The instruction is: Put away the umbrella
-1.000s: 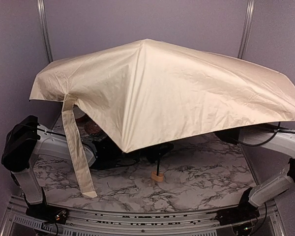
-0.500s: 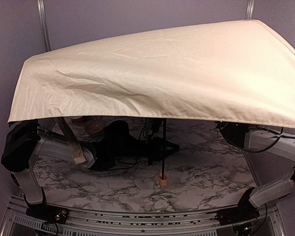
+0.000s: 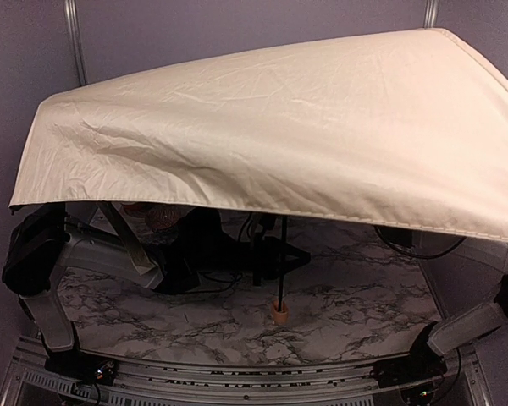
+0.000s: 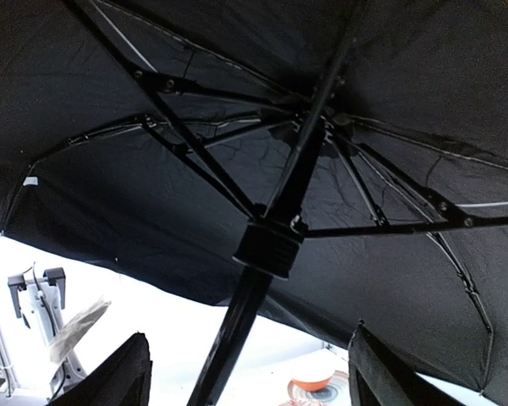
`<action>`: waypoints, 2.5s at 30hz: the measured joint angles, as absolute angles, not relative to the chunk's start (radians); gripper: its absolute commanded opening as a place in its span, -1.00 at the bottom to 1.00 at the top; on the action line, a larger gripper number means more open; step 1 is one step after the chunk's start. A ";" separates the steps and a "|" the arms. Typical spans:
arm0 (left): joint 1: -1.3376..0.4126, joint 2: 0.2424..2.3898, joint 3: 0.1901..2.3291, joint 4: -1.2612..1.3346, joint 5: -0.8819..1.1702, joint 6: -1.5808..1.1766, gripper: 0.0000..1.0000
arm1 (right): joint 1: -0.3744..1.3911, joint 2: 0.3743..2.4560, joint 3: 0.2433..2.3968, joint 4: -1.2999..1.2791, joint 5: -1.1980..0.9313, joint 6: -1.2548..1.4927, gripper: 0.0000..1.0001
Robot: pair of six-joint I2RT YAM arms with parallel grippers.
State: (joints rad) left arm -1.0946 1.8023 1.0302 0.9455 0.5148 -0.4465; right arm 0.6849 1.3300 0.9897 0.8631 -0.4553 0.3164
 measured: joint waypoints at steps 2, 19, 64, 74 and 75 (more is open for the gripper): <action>-1.095 1.802 1.030 0.945 0.516 -0.447 -1.00 | 0.685 1.342 1.001 0.875 -0.465 0.329 0.45; -1.102 1.805 1.053 0.787 0.294 -0.377 -1.00 | 0.809 1.367 1.064 0.743 -0.196 0.155 0.28; -1.048 1.599 0.977 0.717 0.397 -0.224 0.64 | 0.604 1.455 1.245 0.928 -0.813 0.601 -1.00; -0.975 1.735 0.994 0.983 0.469 -0.319 0.64 | 0.587 1.525 1.257 1.013 -0.730 0.799 -1.00; -0.974 1.764 1.010 1.010 0.473 -0.337 0.63 | 0.587 1.525 1.251 1.018 -0.716 0.813 -1.00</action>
